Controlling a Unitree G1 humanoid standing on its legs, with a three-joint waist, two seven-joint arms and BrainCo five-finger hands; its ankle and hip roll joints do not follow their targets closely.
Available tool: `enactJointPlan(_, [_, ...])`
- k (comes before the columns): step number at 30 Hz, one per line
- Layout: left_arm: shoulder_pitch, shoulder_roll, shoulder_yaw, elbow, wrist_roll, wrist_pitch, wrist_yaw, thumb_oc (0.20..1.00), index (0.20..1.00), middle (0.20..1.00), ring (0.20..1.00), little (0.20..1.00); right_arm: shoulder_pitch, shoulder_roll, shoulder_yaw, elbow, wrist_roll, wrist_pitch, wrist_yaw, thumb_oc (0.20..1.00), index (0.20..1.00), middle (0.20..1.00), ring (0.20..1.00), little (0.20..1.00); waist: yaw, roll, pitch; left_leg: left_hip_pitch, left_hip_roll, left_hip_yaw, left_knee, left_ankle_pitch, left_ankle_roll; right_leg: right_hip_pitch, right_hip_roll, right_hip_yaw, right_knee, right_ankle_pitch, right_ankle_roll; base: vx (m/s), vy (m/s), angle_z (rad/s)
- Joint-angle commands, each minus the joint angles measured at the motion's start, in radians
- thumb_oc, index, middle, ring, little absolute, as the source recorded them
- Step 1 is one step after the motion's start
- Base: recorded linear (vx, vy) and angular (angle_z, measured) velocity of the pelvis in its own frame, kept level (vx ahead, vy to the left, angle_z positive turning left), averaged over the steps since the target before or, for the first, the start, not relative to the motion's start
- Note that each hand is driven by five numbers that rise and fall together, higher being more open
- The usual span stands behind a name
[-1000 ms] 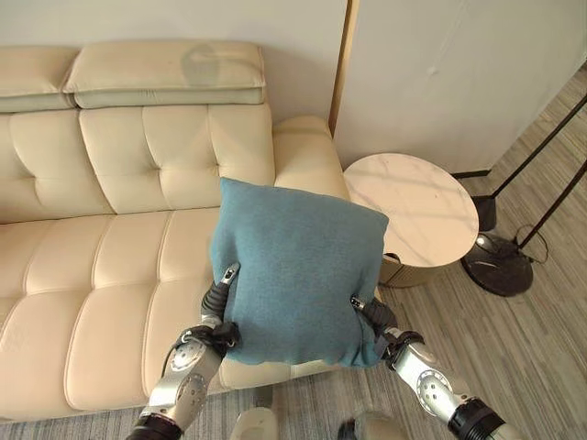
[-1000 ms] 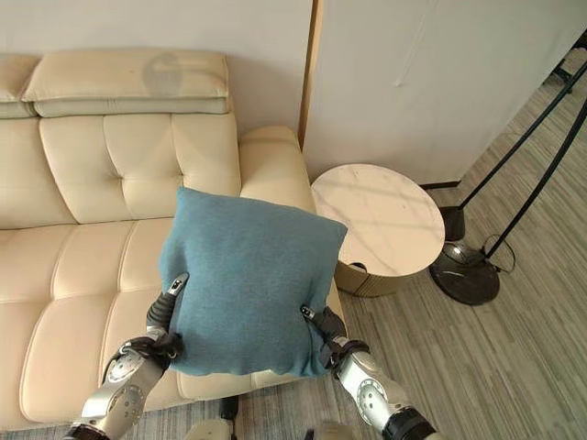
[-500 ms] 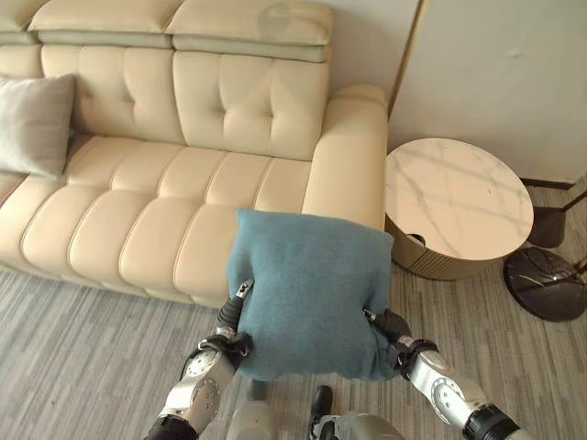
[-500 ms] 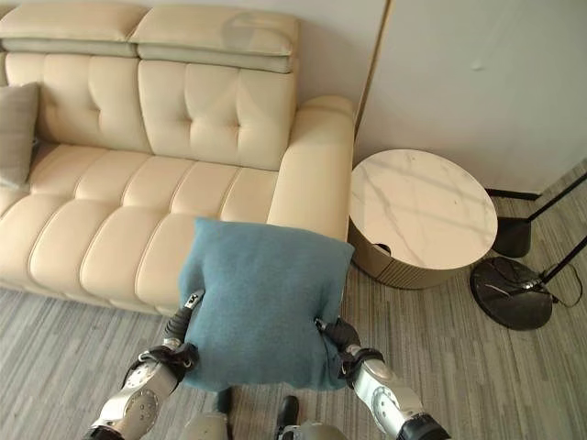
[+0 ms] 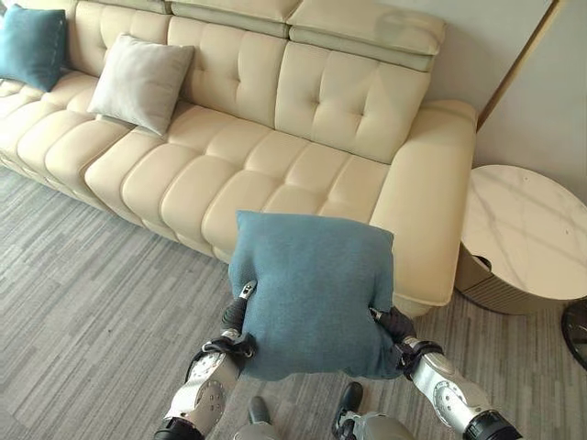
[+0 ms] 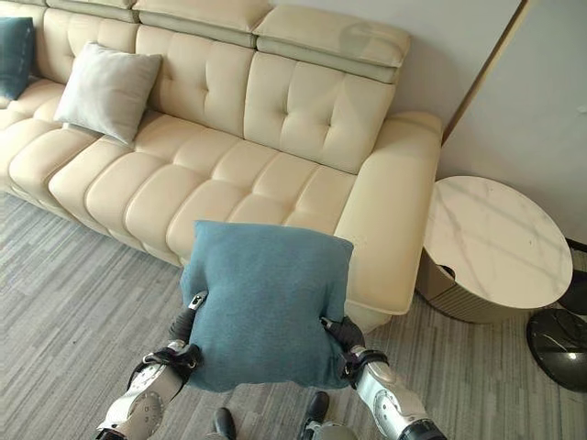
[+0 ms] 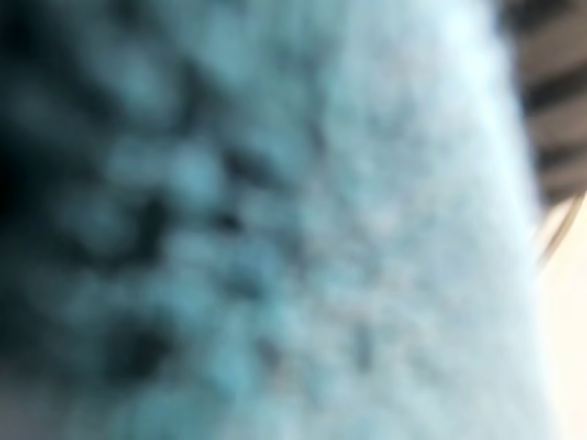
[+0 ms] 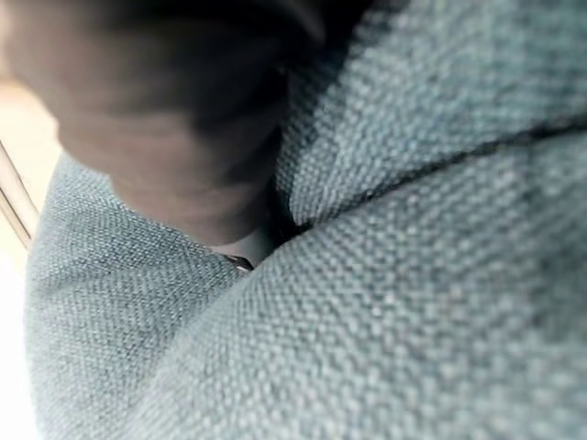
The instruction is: Pick up all the scattered cushions and arrange them neatly on the sofa.
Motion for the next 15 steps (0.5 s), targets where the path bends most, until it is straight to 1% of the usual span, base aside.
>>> enactJointPlan(1, [-0.086, -0.098, -0.109, -0.182, 0.014, -0.043, -0.117, 0.200, 0.200, 0.200, 0.200, 0.200, -0.083, 0.184, 0.119, -0.179, -0.023, -0.022, 0.136, 0.200, 0.200, 0.200, 0.200, 0.200, 0.009, -0.064, -0.057, -0.053, -0.005, -0.055, -0.002, -0.053, -0.006, 0.092, -0.084, 0.042, 0.009, -0.165, 0.112, 0.05, 0.221, 0.06])
enactJointPlan(2, [-0.093, -0.095, -0.111, -0.181, 0.023, -0.045, -0.115, 0.200, 0.200, 0.200, 0.200, 0.200, -0.084, 0.187, 0.119, -0.179, -0.029, -0.021, 0.137, 0.200, 0.200, 0.200, 0.200, 0.200, 0.012, -0.067, -0.057, -0.054, -0.021, -0.068, -0.001, -0.062, 0.004, 0.089, -0.095, 0.048, 0.028, -0.168, 0.117, 0.05, 0.239, 0.10])
enactJointPlan(4, [-0.111, -0.087, -0.118, -0.185, 0.035, -0.052, -0.111, 0.200, 0.200, 0.200, 0.200, 0.200, -0.079, 0.195, 0.109, -0.195, -0.035, -0.028, 0.139, 0.200, 0.200, 0.200, 0.200, 0.200, 0.012, -0.071, -0.046, -0.050, -0.053, -0.097, 0.000, -0.079, 0.029, 0.065, -0.128, 0.075, 0.121, -0.180, 0.126, 0.07, 0.241, 0.19])
enactJointPlan(5, [-0.122, -0.082, -0.119, -0.186, 0.044, -0.056, -0.104, 0.200, 0.200, 0.200, 0.200, 0.200, -0.079, 0.199, 0.108, -0.195, -0.036, -0.030, 0.138, 0.200, 0.200, 0.200, 0.200, 0.200, 0.010, -0.069, -0.040, -0.043, -0.065, -0.113, -0.001, -0.086, 0.040, 0.051, -0.140, 0.093, 0.169, -0.178, 0.129, 0.08, 0.227, 0.38])
enactJointPlan(6, [-0.131, -0.079, -0.123, -0.184, 0.050, -0.060, -0.096, 0.200, 0.200, 0.200, 0.200, 0.200, -0.083, 0.204, 0.106, -0.190, -0.035, -0.032, 0.134, 0.200, 0.200, 0.200, 0.200, 0.200, 0.006, -0.067, -0.035, -0.037, -0.077, -0.124, -0.003, -0.091, 0.050, 0.032, -0.152, 0.117, 0.224, -0.173, 0.133, 0.01, 0.185, 0.38])
enactJointPlan(7, [-0.140, -0.074, -0.129, -0.181, 0.058, -0.065, -0.090, 0.200, 0.200, 0.200, 0.200, 0.200, -0.084, 0.204, 0.100, -0.192, -0.036, -0.044, 0.128, 0.200, 0.200, 0.200, 0.200, 0.200, -0.002, -0.064, -0.029, -0.049, -0.082, -0.129, -0.006, -0.074, 0.066, 0.001, -0.144, 0.151, 0.256, -0.143, 0.125, 0.02, 0.161, 0.28])
enactJointPlan(8, [-0.145, -0.075, -0.141, -0.179, 0.058, -0.073, -0.087, 0.200, 0.200, 0.200, 0.200, 0.200, -0.086, 0.203, 0.089, -0.199, -0.037, -0.054, 0.119, 0.200, 0.200, 0.200, 0.200, 0.200, -0.020, -0.060, -0.025, -0.046, -0.083, -0.146, -0.006, -0.078, 0.067, -0.035, -0.088, 0.225, 0.269, -0.171, 0.109, 0.08, 0.140, 0.35])
enactJointPlan(9, [-0.158, -0.078, -0.136, -0.173, 0.059, -0.072, -0.087, 0.200, 0.200, 0.200, 0.200, 0.200, -0.100, 0.208, 0.086, -0.187, -0.023, -0.052, 0.117, 0.200, 0.200, 0.200, 0.200, 0.200, -0.034, -0.055, -0.023, -0.036, -0.098, -0.166, -0.006, -0.085, 0.069, -0.064, -0.028, 0.296, 0.217, -0.182, 0.105, 0.18, 0.107, 0.50])
enactJointPlan(10, [-0.160, -0.081, -0.136, -0.164, 0.060, -0.070, -0.091, 0.200, 0.200, 0.200, 0.200, 0.200, -0.113, 0.210, 0.089, -0.179, -0.017, -0.056, 0.114, 0.200, 0.200, 0.200, 0.200, 0.200, -0.036, -0.056, -0.018, -0.029, -0.106, -0.173, -0.006, -0.089, 0.069, -0.082, -0.008, 0.301, 0.189, -0.174, 0.095, 0.25, 0.048, 0.59])
enactJointPlan(11, [-0.170, -0.082, -0.137, -0.164, 0.062, -0.068, -0.094, 0.200, 0.200, 0.200, 0.200, 0.200, -0.126, 0.204, 0.092, -0.188, -0.009, -0.066, 0.120, 0.200, 0.200, 0.200, 0.200, 0.200, -0.047, -0.062, 0.000, -0.007, -0.122, -0.197, -0.006, -0.102, 0.069, -0.130, 0.034, 0.296, 0.137, -0.149, 0.092, 0.22, -0.014, 0.45])
enactJointPlan(13, [-0.182, -0.091, -0.135, -0.157, 0.067, -0.071, -0.092, 0.200, 0.200, 0.200, 0.200, 0.200, -0.127, 0.203, 0.089, -0.193, -0.005, -0.061, 0.123, 0.200, 0.200, 0.200, 0.200, 0.200, -0.057, -0.072, 0.006, 0.013, -0.139, -0.222, -0.006, -0.114, 0.065, -0.164, 0.048, 0.287, 0.095, -0.121, 0.103, 0.24, -0.035, 0.44])
enactJointPlan(14, [-0.190, -0.091, -0.136, -0.150, 0.092, -0.076, -0.089, 0.200, 0.200, 0.200, 0.200, 0.200, -0.124, 0.198, 0.091, -0.192, -0.006, -0.064, 0.125, 0.200, 0.200, 0.200, 0.200, 0.200, -0.063, -0.072, 0.013, 0.025, -0.144, -0.235, -0.006, -0.122, 0.064, -0.179, 0.048, 0.281, 0.087, -0.106, 0.109, 0.30, -0.067, 0.80])
enactJointPlan(15, [-0.194, -0.101, -0.136, -0.153, 0.082, -0.081, -0.100, 0.200, 0.200, 0.200, 0.200, 0.200, -0.124, 0.193, 0.088, -0.199, -0.010, -0.064, 0.125, 0.200, 0.200, 0.200, 0.200, 0.200, -0.061, -0.083, 0.006, 0.041, -0.159, -0.256, 0.002, -0.134, 0.063, -0.142, 0.044, 0.264, 0.059, -0.105, 0.093, 0.22, -0.056, 0.96])
